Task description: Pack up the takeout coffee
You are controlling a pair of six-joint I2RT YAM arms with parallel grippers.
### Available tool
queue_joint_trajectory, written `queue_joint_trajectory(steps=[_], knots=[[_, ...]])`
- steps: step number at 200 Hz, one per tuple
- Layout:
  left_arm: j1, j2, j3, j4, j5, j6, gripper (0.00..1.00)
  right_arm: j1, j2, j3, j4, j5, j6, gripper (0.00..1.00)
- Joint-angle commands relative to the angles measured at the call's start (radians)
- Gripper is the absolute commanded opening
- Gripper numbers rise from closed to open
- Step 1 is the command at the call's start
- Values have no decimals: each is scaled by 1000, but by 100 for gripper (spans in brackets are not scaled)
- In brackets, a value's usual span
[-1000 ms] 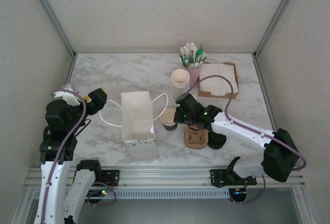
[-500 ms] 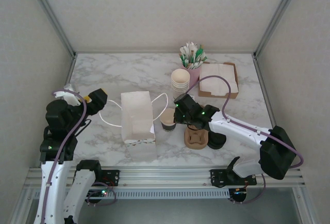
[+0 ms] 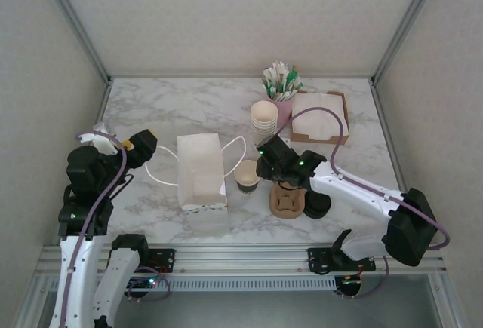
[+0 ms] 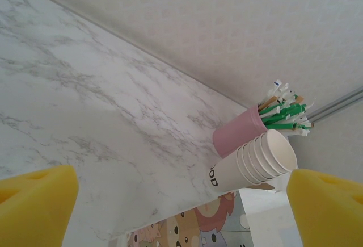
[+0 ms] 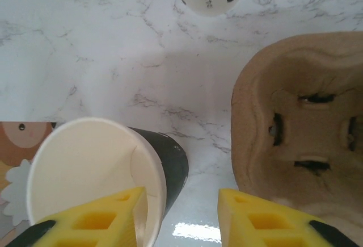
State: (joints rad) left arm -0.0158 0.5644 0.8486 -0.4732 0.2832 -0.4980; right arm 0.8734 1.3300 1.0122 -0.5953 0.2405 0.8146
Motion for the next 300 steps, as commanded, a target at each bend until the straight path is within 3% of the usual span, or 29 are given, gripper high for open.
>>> queue_joint_trajectory(steps=[1, 9, 13, 17, 50, 88, 132, 174, 202, 300], knots=[[10, -8, -9, 21, 17, -7, 95, 9, -80, 90, -138, 57, -24, 39], [10, -8, -9, 20, 15, -7, 95, 7, -98, 109, -170, 67, -31, 39], [10, -8, -9, 21, 15, -6, 95, 7, -108, 121, -196, 79, -32, 49], [10, -8, -9, 21, 14, -6, 95, 7, -118, 129, -212, 85, -32, 53], [10, -5, -13, 19, 7, -5, 95, -37, -204, 164, -356, 76, -3, 59], [9, -6, -13, 15, -5, -7, 96, -157, -259, 160, -545, 30, 105, 67], [10, -6, -11, 12, -10, -7, 96, -253, -279, 117, -660, -29, 191, 70], [10, -8, -13, 11, -9, -8, 96, -356, -326, -12, -628, -92, 261, 74], [11, -8, -13, 10, -12, -8, 96, -424, -339, -84, -579, -153, 282, 86], [10, -4, -14, 10, -13, -11, 96, -483, -255, -210, -475, -223, 309, 90]])
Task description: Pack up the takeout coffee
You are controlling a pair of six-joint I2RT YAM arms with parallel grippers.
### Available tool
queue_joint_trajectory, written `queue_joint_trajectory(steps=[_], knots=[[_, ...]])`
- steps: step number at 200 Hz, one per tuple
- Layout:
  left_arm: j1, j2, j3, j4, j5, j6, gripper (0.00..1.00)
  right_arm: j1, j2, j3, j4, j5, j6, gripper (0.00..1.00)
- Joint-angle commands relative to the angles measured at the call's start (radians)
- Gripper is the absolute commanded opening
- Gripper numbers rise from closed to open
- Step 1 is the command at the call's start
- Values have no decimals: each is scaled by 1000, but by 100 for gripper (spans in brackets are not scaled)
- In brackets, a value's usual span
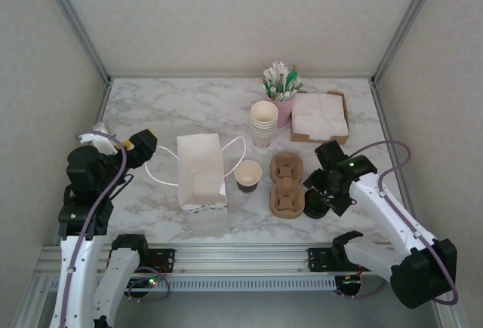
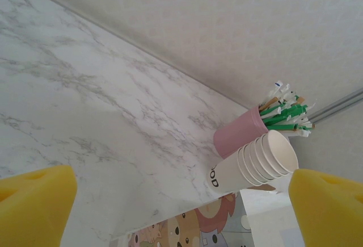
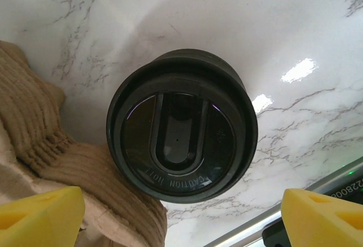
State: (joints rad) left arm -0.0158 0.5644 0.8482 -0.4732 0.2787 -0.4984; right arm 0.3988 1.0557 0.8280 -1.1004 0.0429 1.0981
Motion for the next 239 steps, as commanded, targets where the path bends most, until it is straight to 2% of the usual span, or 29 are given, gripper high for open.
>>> queue_joint_trajectory(steps=[1, 84, 239], knots=[[10, -3, -14, 10, -9, -11, 96, -9, 19, -26, 31, -26, 26, 90], [10, -2, -14, 11, -11, -11, 96, -19, 44, -93, 76, -17, 28, 88], [13, 2, -14, 11, -10, -12, 96, -22, 82, -82, 111, 32, 10, 85]])
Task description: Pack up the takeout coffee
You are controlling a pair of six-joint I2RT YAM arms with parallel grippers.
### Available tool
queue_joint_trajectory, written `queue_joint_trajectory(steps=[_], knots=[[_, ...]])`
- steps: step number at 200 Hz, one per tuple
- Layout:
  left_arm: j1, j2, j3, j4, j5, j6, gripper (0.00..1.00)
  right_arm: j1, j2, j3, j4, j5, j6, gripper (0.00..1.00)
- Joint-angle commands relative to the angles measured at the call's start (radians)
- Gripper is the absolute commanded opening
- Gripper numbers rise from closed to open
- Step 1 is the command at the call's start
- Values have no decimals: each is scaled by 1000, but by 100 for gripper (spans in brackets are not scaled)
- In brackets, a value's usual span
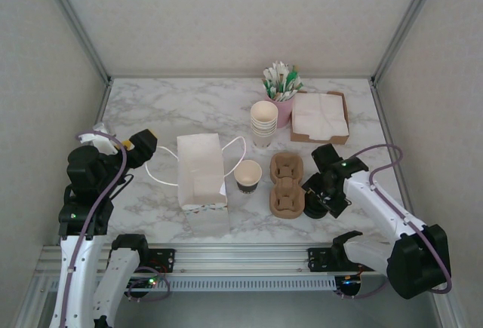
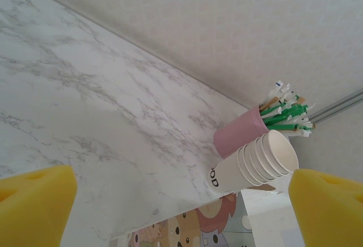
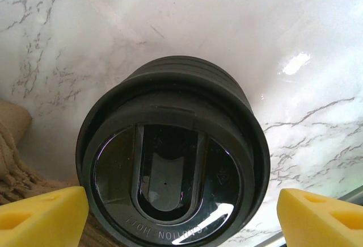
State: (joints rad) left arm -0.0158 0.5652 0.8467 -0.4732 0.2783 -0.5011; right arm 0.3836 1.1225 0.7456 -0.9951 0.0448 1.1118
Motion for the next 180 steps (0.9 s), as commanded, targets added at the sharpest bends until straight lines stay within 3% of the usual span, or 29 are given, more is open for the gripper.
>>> queue_joint_trajectory(steps=[1, 180], knots=[[13, 1, -12, 11, -10, -10, 96, -7, 16, 1, 6, 30, -4, 85], [14, 1, -14, 15, -8, -11, 96, -7, 46, -32, 49, 37, -14, 82]])
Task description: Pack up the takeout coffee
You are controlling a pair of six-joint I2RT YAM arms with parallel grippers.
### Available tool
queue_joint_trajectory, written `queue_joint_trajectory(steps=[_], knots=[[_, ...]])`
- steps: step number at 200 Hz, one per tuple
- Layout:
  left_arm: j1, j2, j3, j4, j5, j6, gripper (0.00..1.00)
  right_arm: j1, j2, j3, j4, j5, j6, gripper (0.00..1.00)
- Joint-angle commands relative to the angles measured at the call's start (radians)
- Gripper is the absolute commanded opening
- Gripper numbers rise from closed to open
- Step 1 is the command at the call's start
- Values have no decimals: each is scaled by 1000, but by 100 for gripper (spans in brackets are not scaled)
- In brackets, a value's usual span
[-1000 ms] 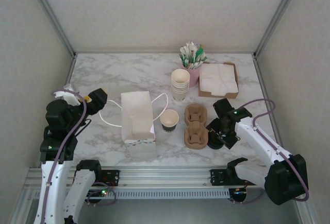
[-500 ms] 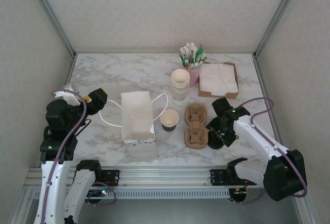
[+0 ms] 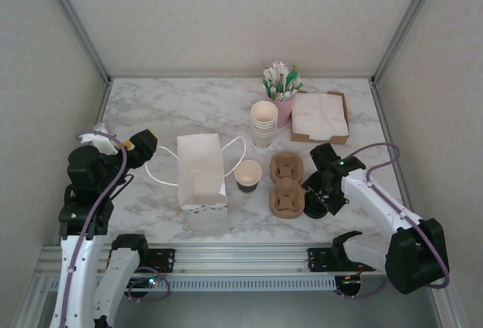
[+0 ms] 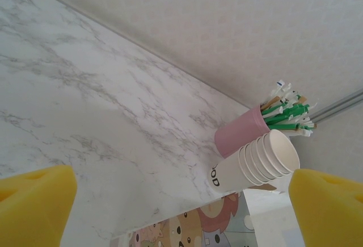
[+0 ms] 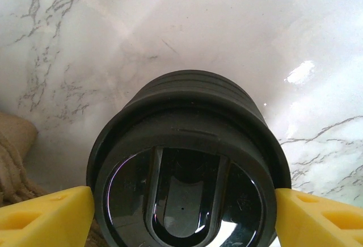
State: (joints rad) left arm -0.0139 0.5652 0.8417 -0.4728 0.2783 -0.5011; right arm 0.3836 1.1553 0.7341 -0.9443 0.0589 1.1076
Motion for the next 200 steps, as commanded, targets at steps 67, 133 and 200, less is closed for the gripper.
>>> queue_joint_trajectory(steps=[67, 133, 200], knots=[[12, 2, -10, 13, -9, -11, 96, -8, 5, -7, -13, 26, -18, 76], [13, -1, -10, 14, -8, -11, 96, -8, -79, 31, -53, 62, -65, 72], [13, 1, -10, 14, -10, -12, 96, -7, -130, 83, -86, 101, -189, 73]])
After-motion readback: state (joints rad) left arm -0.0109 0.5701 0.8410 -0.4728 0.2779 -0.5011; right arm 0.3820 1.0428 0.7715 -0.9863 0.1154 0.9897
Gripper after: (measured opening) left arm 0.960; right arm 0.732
